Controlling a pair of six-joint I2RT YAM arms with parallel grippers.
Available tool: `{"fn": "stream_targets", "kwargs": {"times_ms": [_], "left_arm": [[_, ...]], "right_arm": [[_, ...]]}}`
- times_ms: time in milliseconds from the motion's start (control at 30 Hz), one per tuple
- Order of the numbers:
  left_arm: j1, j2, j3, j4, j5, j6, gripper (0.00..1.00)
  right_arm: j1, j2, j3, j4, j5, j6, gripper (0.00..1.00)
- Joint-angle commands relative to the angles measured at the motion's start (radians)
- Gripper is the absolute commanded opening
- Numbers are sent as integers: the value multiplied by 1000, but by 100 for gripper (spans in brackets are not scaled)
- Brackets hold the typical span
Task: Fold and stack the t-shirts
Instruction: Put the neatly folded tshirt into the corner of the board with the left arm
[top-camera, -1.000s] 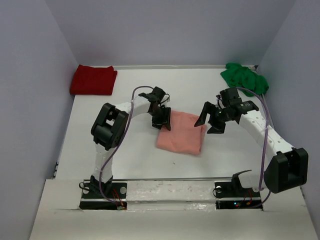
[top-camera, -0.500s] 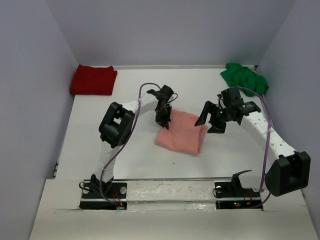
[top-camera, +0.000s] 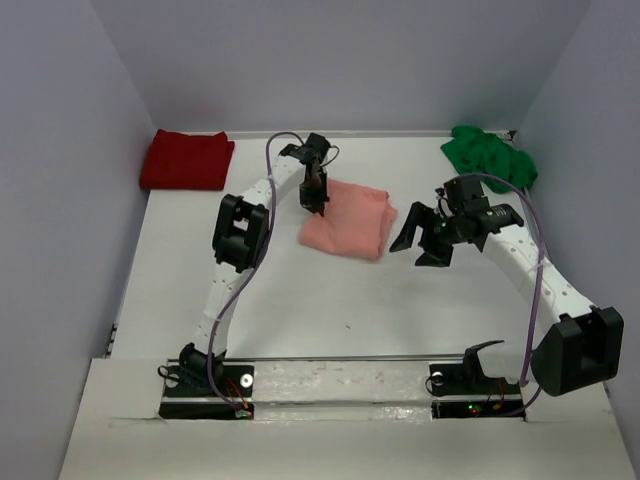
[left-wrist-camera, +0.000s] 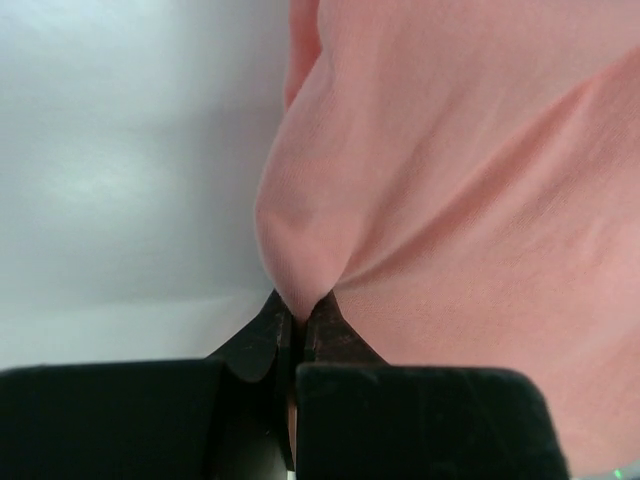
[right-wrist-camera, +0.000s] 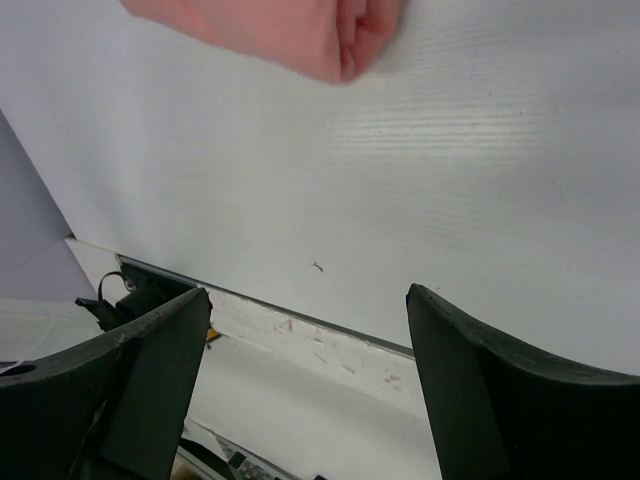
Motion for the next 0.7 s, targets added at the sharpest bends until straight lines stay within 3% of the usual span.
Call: {"fn": "stream_targets", "kwargs": {"times_ms": [0, 100, 667], "left_arm": [[125, 156, 138, -48, -224, 85, 0], [194, 201, 236, -59, -255, 116, 0], [404, 242, 374, 113, -303, 205, 0]], "right_arm": [[-3, -38, 30, -2, -17, -8, 85], [-3, -44, 25, -7, -23, -9, 85], [-3, -47, 31, -30, -50, 3, 85]]}}
